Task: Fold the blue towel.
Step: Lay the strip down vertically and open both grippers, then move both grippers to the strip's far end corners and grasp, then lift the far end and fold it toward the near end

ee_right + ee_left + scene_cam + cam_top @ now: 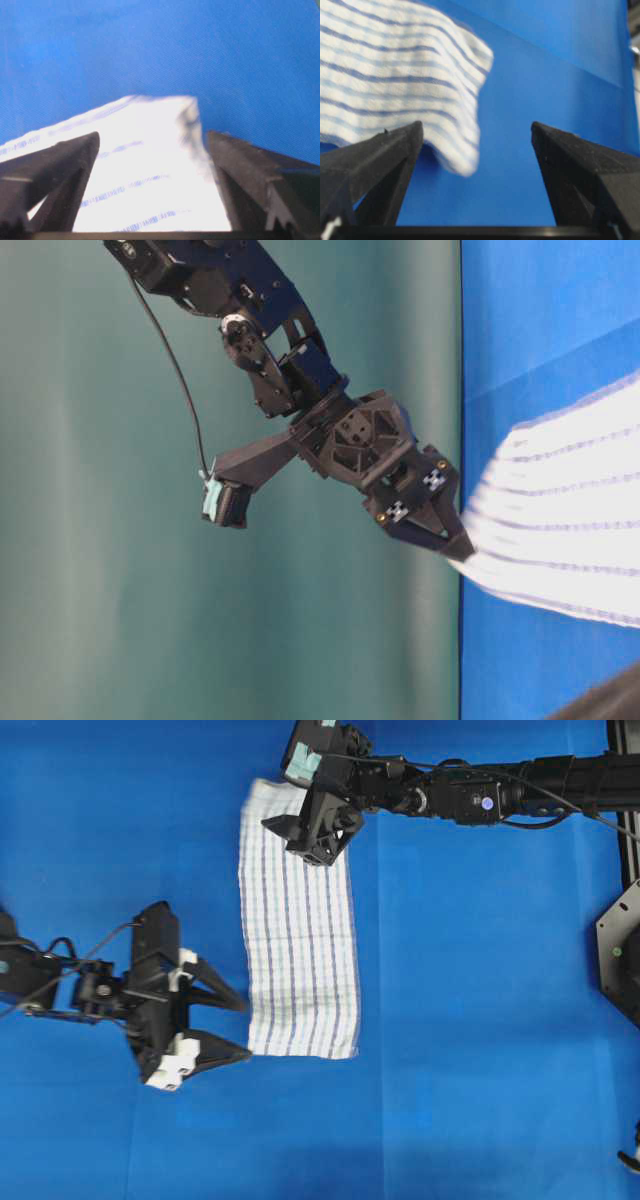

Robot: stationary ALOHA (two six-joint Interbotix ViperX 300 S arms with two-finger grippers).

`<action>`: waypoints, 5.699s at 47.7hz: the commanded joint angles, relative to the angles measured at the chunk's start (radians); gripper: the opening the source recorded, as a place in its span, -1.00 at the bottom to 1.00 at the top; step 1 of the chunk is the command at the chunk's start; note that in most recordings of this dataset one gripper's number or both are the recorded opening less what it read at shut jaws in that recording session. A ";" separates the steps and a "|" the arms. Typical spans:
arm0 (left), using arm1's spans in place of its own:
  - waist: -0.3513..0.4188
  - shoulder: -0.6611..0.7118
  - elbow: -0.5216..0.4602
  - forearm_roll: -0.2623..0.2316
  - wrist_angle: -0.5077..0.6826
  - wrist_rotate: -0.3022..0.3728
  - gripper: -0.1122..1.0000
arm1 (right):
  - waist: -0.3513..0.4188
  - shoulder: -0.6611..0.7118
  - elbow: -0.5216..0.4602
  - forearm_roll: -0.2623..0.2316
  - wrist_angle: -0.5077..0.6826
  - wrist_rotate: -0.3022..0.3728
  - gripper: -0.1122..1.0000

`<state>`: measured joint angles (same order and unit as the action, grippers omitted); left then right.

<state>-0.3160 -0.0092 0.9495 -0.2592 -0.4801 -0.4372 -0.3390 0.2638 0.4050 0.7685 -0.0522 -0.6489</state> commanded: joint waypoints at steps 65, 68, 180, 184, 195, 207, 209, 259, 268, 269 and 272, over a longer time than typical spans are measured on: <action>0.561 -0.126 -0.063 0.002 0.117 0.618 0.68 | -0.018 -0.368 0.350 -0.037 -0.184 -0.003 0.85; 0.597 -0.097 -0.071 0.002 0.118 0.641 0.68 | -0.025 -0.327 0.330 -0.037 -0.190 -0.005 0.85; 0.805 0.166 -0.270 0.101 0.110 0.667 -0.68 | -0.060 -0.054 0.170 -0.040 -0.242 0.006 -0.85; 0.801 0.163 -0.268 0.100 0.114 0.667 -0.68 | -0.060 -0.064 0.173 -0.040 -0.242 0.006 -0.85; 0.752 0.101 -0.253 0.101 0.135 0.669 -0.68 | -0.052 -0.150 0.209 -0.040 -0.232 0.008 -0.85; 0.690 -0.023 -0.207 0.101 0.161 0.667 -0.68 | 0.017 -0.264 0.275 -0.014 -0.225 0.011 -0.85; 0.675 -0.038 -0.198 0.101 0.161 0.667 -0.68 | 0.034 -0.282 0.287 -0.009 -0.225 0.011 -0.85; 0.189 -0.061 -0.078 0.054 0.098 0.592 -0.68 | 0.499 -0.307 0.383 0.319 -0.268 0.012 -0.85; 0.158 0.018 -0.084 0.055 0.026 0.554 -0.68 | 0.538 -0.272 0.377 0.344 -0.305 0.012 -0.85; 0.158 0.028 -0.084 0.054 0.021 0.551 -0.68 | 0.540 -0.268 0.377 0.345 -0.305 0.012 -0.85; 0.155 0.052 -0.084 0.054 0.005 0.543 -0.68 | 0.540 -0.262 0.377 0.350 -0.301 0.012 -0.85</action>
<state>-0.1534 0.0337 0.8805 -0.2040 -0.4525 0.1120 0.1994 0.0077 0.7961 1.1121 -0.3467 -0.6351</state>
